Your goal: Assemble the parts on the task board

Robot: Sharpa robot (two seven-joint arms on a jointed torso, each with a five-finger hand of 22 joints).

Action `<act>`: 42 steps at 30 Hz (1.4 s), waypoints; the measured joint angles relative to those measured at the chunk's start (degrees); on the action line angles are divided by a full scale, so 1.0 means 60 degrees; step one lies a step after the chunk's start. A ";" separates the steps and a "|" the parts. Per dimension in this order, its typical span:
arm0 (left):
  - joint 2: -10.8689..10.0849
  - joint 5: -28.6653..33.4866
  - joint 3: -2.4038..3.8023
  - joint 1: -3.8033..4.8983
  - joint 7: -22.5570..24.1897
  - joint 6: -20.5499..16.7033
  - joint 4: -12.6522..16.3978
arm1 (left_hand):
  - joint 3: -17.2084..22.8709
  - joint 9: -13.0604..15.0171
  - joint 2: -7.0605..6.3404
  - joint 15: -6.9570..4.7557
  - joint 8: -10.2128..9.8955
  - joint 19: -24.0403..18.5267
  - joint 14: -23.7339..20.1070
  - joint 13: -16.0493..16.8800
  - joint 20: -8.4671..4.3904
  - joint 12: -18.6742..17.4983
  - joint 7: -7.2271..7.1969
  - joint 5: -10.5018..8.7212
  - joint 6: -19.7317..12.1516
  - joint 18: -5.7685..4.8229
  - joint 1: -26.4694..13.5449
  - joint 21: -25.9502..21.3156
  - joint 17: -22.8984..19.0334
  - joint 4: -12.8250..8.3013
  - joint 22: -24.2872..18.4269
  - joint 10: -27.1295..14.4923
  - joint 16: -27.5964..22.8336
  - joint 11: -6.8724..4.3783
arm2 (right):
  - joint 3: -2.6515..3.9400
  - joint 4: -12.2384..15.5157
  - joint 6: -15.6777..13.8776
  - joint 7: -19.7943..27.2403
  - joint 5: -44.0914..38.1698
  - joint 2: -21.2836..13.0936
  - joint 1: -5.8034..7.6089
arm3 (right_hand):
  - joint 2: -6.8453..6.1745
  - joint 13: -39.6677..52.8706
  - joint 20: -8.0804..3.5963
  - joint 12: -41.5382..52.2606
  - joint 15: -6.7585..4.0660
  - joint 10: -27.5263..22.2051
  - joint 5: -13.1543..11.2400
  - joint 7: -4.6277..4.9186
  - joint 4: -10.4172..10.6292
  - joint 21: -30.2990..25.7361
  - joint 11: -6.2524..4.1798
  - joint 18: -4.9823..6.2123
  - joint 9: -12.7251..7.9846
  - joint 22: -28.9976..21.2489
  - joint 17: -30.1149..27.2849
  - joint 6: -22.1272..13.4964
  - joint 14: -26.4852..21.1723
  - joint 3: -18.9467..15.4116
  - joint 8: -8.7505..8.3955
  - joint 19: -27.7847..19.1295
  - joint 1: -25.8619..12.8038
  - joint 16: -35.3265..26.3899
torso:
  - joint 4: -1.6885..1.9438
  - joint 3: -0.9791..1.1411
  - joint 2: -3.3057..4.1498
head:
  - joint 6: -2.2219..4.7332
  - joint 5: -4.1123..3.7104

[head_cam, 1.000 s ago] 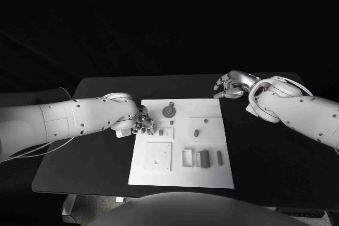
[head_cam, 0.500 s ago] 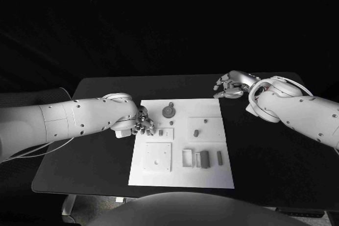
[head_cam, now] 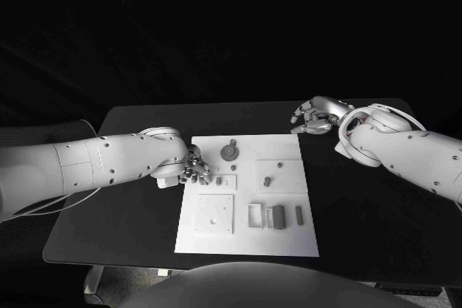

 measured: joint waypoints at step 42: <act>-0.0504 0.0086 0.0030 0.0046 0.0123 -0.0353 -0.0038 | -0.1072 0.0272 -0.1404 -0.0279 0.0238 -0.0333 -0.0132 0.0028 -0.0191 -0.0207 0.0159 -0.0070 -0.0588 0.0096 -0.0979 -0.0368 -0.0028 0.0417 -0.0004 -0.0261 -0.0375 -0.0148 | 0.0000 0.0032 0.0009 -0.0002 0.0000 -0.0023 -0.0001 | 0.0000 -0.0017 0.0017 0.0000 -0.0004 -0.0010 0.0000 0.0017 0.0000 0.0000 0.0017 0.0000 0.0006 -0.0001 0.0000 -0.0016 0.0003 0.0000 -0.0035 -0.0017 0.0000 0.0000 | 0.0016 -0.0016 -0.0009 | 0.0090 -0.0090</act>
